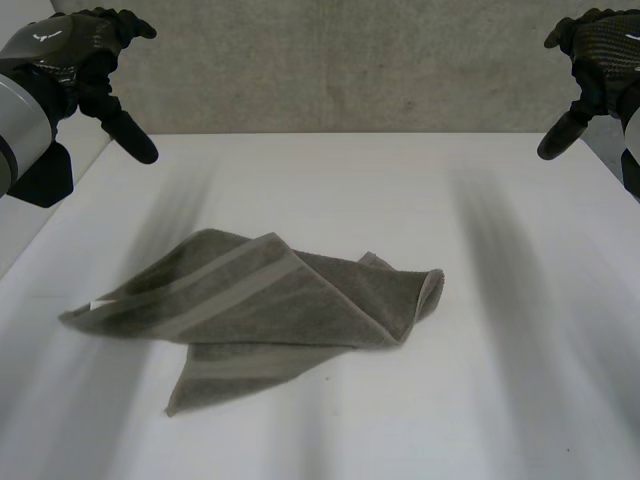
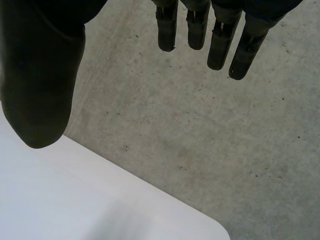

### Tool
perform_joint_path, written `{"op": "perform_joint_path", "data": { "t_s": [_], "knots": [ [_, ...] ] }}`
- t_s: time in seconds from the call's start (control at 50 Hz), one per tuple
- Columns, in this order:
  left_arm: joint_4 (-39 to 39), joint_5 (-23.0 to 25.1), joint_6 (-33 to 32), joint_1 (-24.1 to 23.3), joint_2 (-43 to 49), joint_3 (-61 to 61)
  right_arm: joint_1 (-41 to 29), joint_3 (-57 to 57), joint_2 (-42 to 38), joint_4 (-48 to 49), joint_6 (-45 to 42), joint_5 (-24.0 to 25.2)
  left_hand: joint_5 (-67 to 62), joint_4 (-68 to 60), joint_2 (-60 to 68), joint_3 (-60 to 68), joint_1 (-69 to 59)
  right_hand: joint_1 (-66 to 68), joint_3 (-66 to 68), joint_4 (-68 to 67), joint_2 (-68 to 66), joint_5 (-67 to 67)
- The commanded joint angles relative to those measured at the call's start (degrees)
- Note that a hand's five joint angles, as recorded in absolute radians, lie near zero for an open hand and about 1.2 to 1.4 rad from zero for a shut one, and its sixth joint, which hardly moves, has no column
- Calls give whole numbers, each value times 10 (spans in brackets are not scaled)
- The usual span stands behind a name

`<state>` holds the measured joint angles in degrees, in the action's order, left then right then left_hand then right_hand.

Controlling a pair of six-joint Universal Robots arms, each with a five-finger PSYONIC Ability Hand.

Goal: Fold the towel.

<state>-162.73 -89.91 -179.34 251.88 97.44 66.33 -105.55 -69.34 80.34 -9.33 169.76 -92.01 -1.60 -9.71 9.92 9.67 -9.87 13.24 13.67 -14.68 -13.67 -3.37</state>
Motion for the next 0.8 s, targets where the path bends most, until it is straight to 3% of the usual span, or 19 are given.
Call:
{"op": "perform_joint_path", "data": {
  "t_s": [0.02, 0.18, 0.34, 0.42, 0.6, 0.7, 0.8],
  "knots": [
    [-1, 3, 0, 1, 0, 1, 1, -1, 0, 4, -1, 1, 14, -5, 3, 5, -3, -32, -37, 47, 37, 34],
    [-17, 20, -9, -3, 25, 17, 0, -10, -3, -1, -68, 41, 12, -7, 5, 7, -5, -32, -37, 47, 37, 34],
    [-46, 91, -17, -28, 113, 24, -2, -29, -10, -2, -109, 59, 2, -17, 15, 17, -15, -32, -37, 47, 37, 34],
    [-65, 117, -78, -38, 185, 14, -3, -31, -19, -2, -110, 60, -6, -25, 23, 26, -24, -32, -37, 47, 37, 34],
    [-90, 119, -236, -43, 338, -73, -5, -33, -33, -1, -111, 61, -53, -72, 70, 73, -71, -32, -37, 47, 37, 34],
    [-89, 123, -261, -43, 398, -133, -6, -34, -45, -1, -111, 61, -136, -155, 153, 155, -153, -32, -37, 47, 37, 34],
    [-82, 144, -269, -43, 442, -174, -7, -36, -62, -1, -112, 61, -139, -158, 156, 159, -157, -32, -37, 47, 37, 34]
  ]
}}
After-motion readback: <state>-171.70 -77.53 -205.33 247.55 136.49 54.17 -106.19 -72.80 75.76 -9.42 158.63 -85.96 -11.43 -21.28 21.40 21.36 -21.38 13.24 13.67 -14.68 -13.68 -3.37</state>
